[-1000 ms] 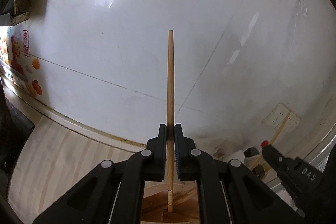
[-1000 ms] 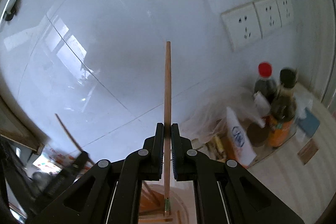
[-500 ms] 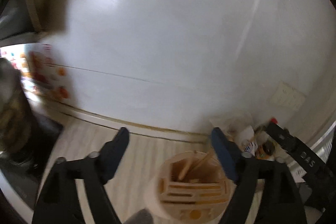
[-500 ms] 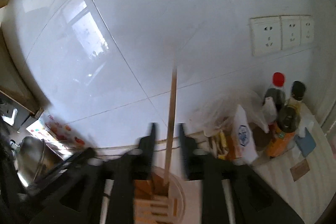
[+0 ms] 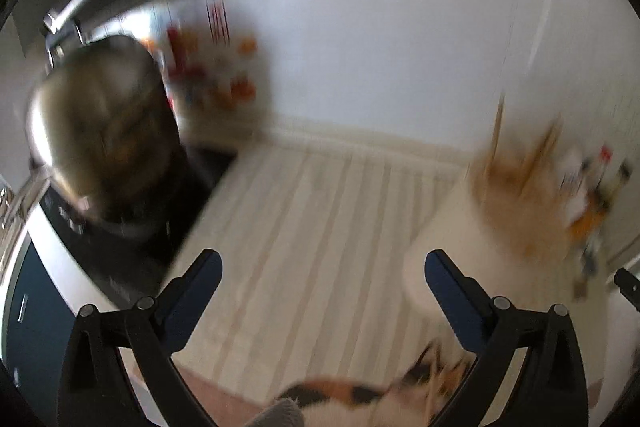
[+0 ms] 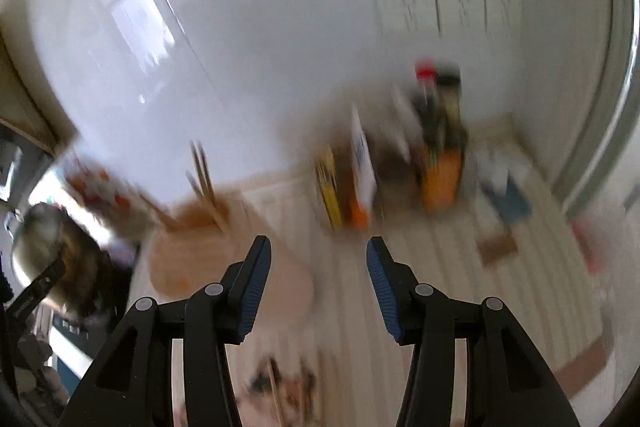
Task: Organize utensils
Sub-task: 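Move both open tools down to the remaining chopsticks on the mat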
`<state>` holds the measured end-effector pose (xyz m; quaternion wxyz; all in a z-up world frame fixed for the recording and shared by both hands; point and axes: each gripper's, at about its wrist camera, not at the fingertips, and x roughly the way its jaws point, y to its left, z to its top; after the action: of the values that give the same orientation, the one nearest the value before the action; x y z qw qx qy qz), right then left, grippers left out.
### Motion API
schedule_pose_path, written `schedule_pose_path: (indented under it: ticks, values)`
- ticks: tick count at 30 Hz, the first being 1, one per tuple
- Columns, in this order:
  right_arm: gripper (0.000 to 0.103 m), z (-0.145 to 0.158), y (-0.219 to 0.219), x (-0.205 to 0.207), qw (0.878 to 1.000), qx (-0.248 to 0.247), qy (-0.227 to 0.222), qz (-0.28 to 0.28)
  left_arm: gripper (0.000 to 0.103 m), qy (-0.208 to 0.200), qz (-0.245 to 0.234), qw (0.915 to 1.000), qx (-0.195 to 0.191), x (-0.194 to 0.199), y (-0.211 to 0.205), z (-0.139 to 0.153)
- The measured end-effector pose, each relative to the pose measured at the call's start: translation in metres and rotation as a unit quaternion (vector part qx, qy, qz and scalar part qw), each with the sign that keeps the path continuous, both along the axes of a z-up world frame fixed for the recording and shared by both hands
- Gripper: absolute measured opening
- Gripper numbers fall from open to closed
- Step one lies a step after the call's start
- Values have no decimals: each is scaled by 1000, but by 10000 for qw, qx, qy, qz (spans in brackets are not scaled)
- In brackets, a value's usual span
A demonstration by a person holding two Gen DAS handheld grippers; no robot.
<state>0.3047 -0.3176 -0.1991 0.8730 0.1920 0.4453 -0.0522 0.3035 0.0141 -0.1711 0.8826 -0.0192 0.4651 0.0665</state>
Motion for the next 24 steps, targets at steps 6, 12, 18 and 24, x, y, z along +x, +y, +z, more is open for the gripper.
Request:
schedule_pose_path:
  ticks: [6,12,18,24]
  values:
    - [52,-97,24,-18,9907,119,1283,425,103,1318,-301,9908,9,-18,-26,-94]
    - [47,-176,53,-36,9699,328,2262,844,103,2042,-597,9770,162,-32,-51,-151]
    - [16,-217,72,-44,9527,287,2777,1201,103,2259,-863,9701,198,-39,-80,-167]
    - [6,-217,63,-52,9514,-224,2752,1361,103,2567,-1194,9590,-81,-45,-121,-186]
